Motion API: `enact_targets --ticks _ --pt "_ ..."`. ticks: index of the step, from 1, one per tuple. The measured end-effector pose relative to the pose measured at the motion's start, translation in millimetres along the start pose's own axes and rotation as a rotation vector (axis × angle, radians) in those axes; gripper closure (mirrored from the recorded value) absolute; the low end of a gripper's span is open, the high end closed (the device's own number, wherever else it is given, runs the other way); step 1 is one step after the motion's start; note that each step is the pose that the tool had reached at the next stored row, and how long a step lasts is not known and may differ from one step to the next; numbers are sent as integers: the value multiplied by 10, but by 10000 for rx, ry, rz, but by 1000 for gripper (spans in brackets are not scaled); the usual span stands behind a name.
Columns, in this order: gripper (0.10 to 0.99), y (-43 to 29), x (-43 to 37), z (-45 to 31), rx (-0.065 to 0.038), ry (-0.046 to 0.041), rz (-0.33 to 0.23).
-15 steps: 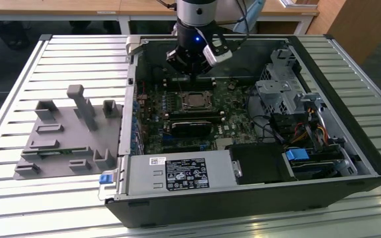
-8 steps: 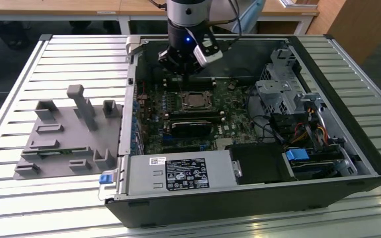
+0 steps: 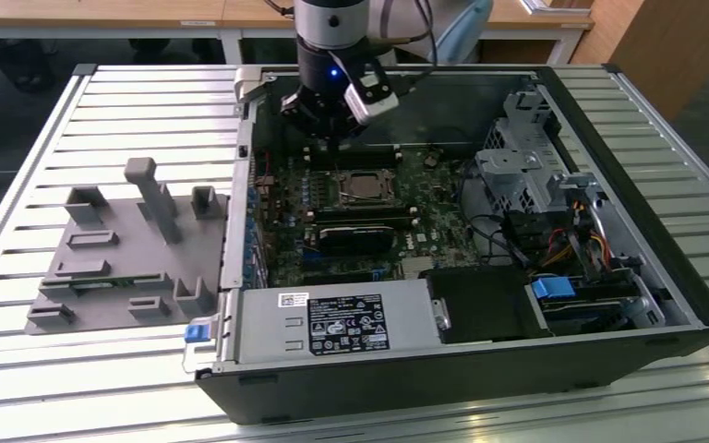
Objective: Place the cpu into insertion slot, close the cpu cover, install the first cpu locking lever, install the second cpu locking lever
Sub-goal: 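Install the first cpu locking lever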
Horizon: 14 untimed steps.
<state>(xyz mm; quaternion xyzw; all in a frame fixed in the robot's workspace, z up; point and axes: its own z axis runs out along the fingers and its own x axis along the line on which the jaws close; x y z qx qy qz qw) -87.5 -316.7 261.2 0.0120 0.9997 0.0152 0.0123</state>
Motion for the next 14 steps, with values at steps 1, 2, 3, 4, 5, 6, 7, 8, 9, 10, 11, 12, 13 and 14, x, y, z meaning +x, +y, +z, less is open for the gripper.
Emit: enact_targets --ticks 1,2,3,4,5,6,7,8,9,10,11,12,13,14 --pt "980 4 20 1 0 0 0" --pt "980 9 41 3 -1 -1 0" --pt "980 14 60 4 -1 -1 -1" --pt "980 19 79 6 -1 -1 -1" --pt "980 26 96 8 -2 -2 0" --pt "980 34 109 10 -2 -2 0" --pt "980 44 121 11 -1 -1 0" --pt "980 56 130 13 -1 -1 -1" --pt "980 70 138 16 -1 -1 -1" --pt "980 85 143 18 -1 -2 -1" --pt "980 101 146 21 -2 -2 -1" --pt "980 118 148 24 -2 -2 0" --pt "980 134 151 26 -1 -1 0" --pt "980 150 154 29 -2 -2 0"
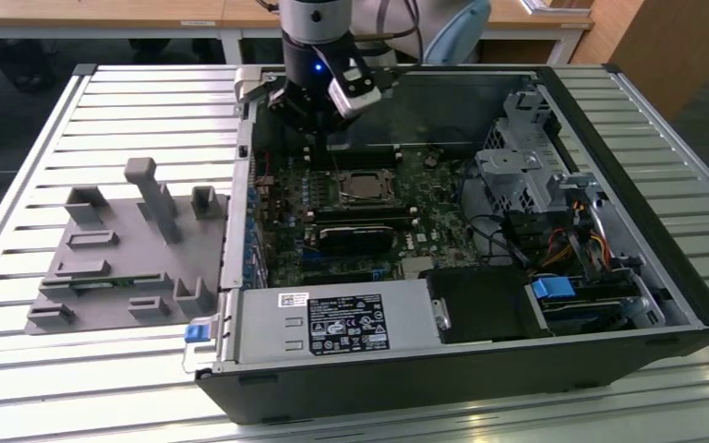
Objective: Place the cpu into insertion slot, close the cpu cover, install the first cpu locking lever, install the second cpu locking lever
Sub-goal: 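Install the first cpu locking lever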
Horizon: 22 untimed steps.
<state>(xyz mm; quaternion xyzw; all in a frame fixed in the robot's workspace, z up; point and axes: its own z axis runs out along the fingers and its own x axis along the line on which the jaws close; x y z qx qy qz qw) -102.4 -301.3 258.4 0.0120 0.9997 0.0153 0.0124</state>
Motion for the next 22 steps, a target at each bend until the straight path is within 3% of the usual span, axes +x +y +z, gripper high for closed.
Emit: enact_targets --ticks 12,16,22 --pt "980 85 -8 24 1 -2 56" --pt "980 87 -84 25 1 -2 57" --pt "980 94 -275 33 2 4 57"
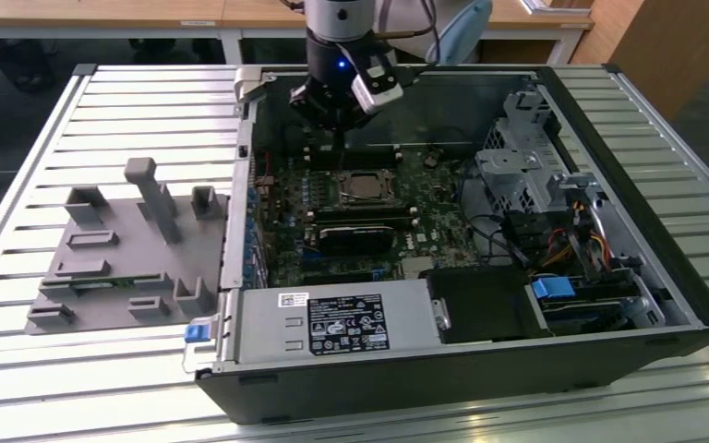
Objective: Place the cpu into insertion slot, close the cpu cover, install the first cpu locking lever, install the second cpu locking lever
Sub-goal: 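Install the first cpu locking lever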
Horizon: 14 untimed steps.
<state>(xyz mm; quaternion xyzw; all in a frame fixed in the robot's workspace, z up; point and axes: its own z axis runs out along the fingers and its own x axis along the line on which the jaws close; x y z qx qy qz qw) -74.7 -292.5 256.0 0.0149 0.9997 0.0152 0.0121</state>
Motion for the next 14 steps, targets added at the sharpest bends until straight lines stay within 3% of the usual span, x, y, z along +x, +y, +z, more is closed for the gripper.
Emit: enact_targets --ticks 4,6,9,14 --pt "980 5 -126 7 -2 5 0" --pt "980 4 -134 9 -67 7 1" --pt "980 4 -134 11 -317 13 8" --pt "980 3 -142 44 -346 16 8"
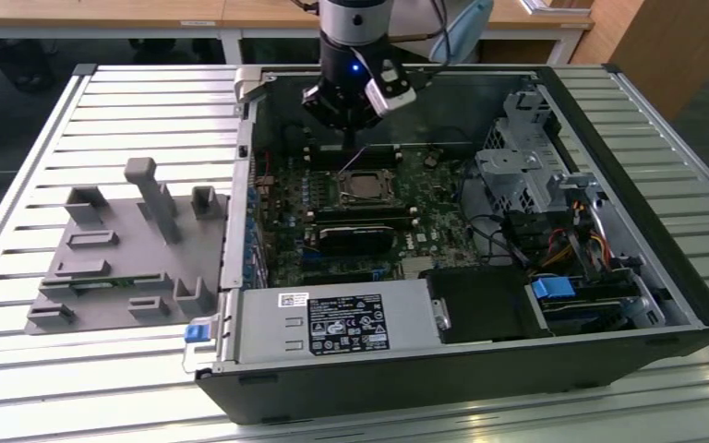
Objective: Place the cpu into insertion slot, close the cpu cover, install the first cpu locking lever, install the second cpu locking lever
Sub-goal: 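Install the first cpu locking lever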
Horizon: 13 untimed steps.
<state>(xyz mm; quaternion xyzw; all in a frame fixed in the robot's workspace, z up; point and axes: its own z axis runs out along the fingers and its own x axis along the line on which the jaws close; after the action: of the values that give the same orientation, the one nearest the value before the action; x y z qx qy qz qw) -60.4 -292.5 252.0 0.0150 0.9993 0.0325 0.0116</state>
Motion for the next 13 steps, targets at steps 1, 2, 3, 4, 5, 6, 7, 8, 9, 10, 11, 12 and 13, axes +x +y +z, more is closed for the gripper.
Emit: enact_targets --ticks 1,2,3,4,5,6,7,8,9,10,11,12,13 --pt "980 0 -5 11 0 0 1" --pt "980 1 -11 24 0 0 1" --pt "980 3 -16 39 -1 -1 0" --pt "980 6 -21 52 -1 -1 1" --pt "980 8 -27 61 0 -1 1" --pt "980 11 -35 68 0 0 1" --pt "980 14 -45 74 0 0 1" --pt "980 18 -56 79 -1 -1 1" --pt "980 23 -67 84 -2 -2 0" --pt "980 28 -78 88 -1 -1 1" --pt "980 33 -89 93 -1 -1 1" --pt "980 38 -100 96 0 0 1" --pt "980 44 -109 101 0 0 1"
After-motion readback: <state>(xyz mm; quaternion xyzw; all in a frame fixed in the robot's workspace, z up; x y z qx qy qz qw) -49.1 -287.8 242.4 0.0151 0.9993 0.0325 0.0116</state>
